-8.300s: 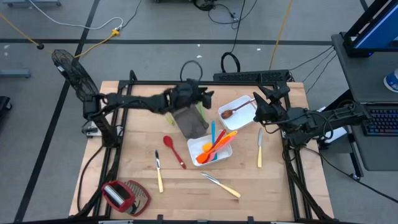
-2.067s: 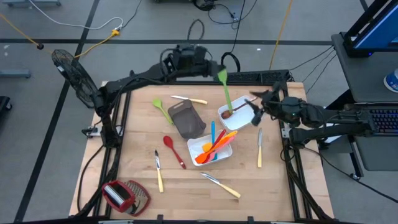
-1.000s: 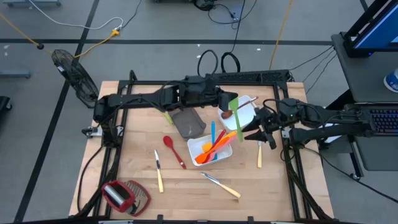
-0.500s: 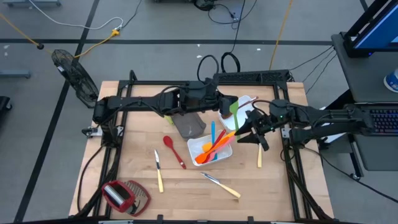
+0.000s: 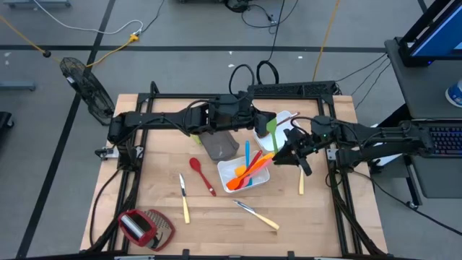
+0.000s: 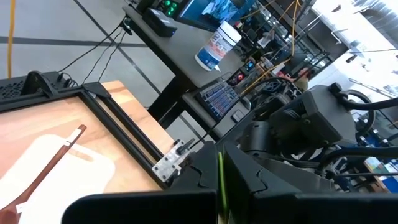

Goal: Pick & Place Kitchen Items
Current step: Put the green spatula into the bottom white bin

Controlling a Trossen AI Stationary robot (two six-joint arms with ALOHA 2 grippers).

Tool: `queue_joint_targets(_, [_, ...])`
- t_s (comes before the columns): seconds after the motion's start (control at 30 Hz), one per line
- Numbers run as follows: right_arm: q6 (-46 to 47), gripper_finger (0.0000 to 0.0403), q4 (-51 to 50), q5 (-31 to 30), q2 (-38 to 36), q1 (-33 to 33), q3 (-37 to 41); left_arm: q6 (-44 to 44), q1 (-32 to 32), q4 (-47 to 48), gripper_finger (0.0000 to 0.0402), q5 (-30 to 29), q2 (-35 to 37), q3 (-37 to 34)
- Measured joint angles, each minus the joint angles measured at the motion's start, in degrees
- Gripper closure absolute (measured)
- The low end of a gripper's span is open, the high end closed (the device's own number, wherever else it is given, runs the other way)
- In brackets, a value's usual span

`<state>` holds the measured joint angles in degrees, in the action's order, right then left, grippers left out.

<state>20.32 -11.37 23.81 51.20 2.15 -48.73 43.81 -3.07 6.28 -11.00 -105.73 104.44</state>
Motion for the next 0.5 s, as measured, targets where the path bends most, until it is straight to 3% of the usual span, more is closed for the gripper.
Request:
queue_joint_targets(0.13, [-0.04, 0.0396, -0.49, 0.02, 0.00, 0.00, 0.00, 0.03, 0.00, 0.00, 0.0401, 0.02, 0.00, 0.00])
queue_joint_targets(0.33, [-0.02, 0.0372, -0.83, 0.04, -0.03, 0.00, 0.00, 0.00, 0.30, 0.17, 0.0401, 0.50, 0.00, 0.00])
queue_joint_targets(0.5, [-0.02, 0.0346, -0.96, 0.05, -1.21, 0.00, 0.00, 0.58, 0.92, 5.56, 0.0401, 0.50, 0.00, 0.00])
